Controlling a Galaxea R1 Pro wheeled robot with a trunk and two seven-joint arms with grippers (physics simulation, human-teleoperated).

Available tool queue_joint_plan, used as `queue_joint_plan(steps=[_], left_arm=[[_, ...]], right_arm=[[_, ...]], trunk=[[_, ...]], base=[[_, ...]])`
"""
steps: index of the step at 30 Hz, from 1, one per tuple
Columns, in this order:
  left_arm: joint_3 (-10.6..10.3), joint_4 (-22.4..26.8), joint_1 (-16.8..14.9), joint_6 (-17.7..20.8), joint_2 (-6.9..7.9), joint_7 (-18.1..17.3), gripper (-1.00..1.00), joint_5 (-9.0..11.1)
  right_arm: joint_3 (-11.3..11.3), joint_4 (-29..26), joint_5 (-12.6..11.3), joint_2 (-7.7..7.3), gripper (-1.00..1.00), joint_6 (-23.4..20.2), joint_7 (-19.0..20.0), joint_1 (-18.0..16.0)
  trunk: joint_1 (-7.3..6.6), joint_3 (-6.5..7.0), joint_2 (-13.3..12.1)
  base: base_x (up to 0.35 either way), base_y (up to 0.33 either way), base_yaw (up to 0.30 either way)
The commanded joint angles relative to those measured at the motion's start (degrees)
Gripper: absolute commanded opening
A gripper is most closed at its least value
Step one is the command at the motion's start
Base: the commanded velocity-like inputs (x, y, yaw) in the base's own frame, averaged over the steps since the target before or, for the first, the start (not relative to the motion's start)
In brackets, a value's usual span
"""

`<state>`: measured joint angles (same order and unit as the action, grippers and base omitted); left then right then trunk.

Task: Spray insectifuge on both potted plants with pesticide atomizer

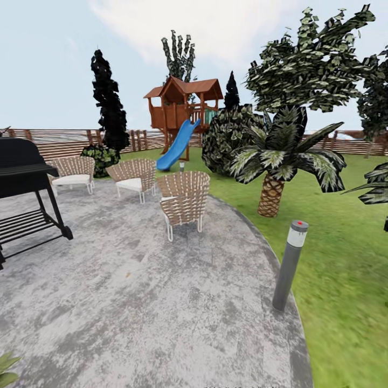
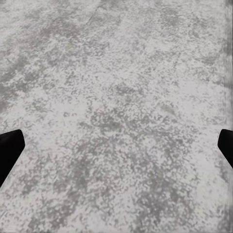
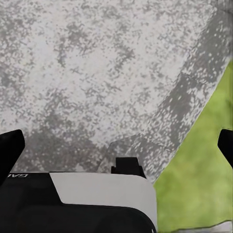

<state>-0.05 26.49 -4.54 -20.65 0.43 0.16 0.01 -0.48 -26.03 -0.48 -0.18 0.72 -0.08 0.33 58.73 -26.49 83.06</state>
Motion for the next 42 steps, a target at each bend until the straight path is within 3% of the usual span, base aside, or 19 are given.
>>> queue_joint_plan(steps=[1,18,42], left_arm=[[0.0,0.0,0.0,-0.2,0.01,0.0,1.00,0.0],[0.0,0.0,0.0,-0.2,0.01,0.0,1.00,0.0],[0.0,0.0,0.0,-0.2,0.01,0.0,1.00,0.0]], right_arm=[[0.0,-0.1,-0.1,0.02,1.00,0.1,0.0,0.0],[-0.1,-0.1,-0.1,0.09,1.00,0.1,0.0,0.0],[0.0,0.0,-0.1,0.17,1.00,0.1,0.0,0.0]], trunk=[[0.00,-0.05,0.0],[0.00,-0.05,0.0],[0.00,-0.05,0.0]], base=[[0.000,0.000,-0.268],[0.000,0.000,-0.259],[0.000,0.000,-0.017]])
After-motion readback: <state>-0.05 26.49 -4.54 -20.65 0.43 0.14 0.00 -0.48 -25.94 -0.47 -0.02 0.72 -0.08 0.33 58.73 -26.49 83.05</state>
